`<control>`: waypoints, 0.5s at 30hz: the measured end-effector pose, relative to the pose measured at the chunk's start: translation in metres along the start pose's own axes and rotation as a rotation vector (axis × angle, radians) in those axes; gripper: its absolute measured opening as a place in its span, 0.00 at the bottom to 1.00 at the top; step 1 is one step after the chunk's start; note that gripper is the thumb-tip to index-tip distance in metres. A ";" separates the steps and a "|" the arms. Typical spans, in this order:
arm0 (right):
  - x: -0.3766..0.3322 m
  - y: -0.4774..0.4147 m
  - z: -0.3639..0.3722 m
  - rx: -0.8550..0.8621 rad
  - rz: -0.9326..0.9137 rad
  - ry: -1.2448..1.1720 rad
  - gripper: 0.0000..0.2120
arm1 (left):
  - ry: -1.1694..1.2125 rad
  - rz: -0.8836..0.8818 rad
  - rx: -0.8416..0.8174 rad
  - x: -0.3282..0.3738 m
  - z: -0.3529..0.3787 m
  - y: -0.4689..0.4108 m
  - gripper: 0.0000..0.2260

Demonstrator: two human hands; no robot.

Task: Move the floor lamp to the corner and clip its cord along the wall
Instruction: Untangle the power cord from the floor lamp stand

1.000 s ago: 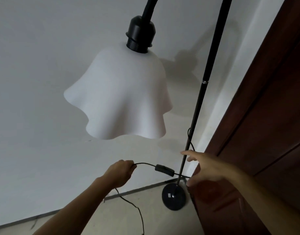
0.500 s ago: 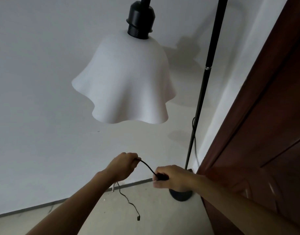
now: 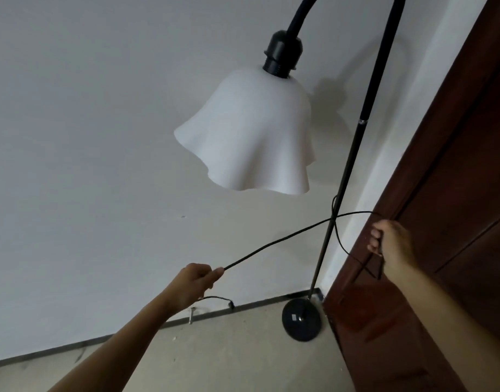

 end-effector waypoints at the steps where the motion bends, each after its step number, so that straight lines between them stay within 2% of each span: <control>1: -0.003 -0.001 -0.007 0.054 0.005 -0.031 0.09 | 0.019 -0.017 0.009 -0.006 -0.004 0.005 0.22; 5: 0.000 0.004 -0.030 0.257 0.019 -0.105 0.09 | 0.047 -0.084 0.050 -0.037 -0.014 0.021 0.22; 7: 0.012 0.013 -0.036 0.282 -0.031 0.040 0.09 | 0.063 -0.107 0.080 -0.049 -0.017 0.028 0.22; 8: 0.023 0.020 -0.038 0.237 -0.068 0.165 0.08 | 0.074 -0.108 0.098 -0.052 -0.017 0.030 0.22; 12: 0.079 0.057 -0.030 -0.123 -0.093 0.653 0.11 | 0.103 -0.068 0.162 -0.049 -0.013 0.036 0.21; 15: 0.109 0.081 -0.022 -0.309 -0.118 0.809 0.15 | 0.088 -0.024 0.174 -0.038 -0.004 0.038 0.21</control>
Point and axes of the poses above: each hand's wrist, its own y-axis away from the middle knuckle, its own z-axis out of the palm, x = y × z, the point moved 2 cm from there along -y, towards the middle knuckle, and after that the axes turned 5 degrees about -y, right-handed, at the moved point
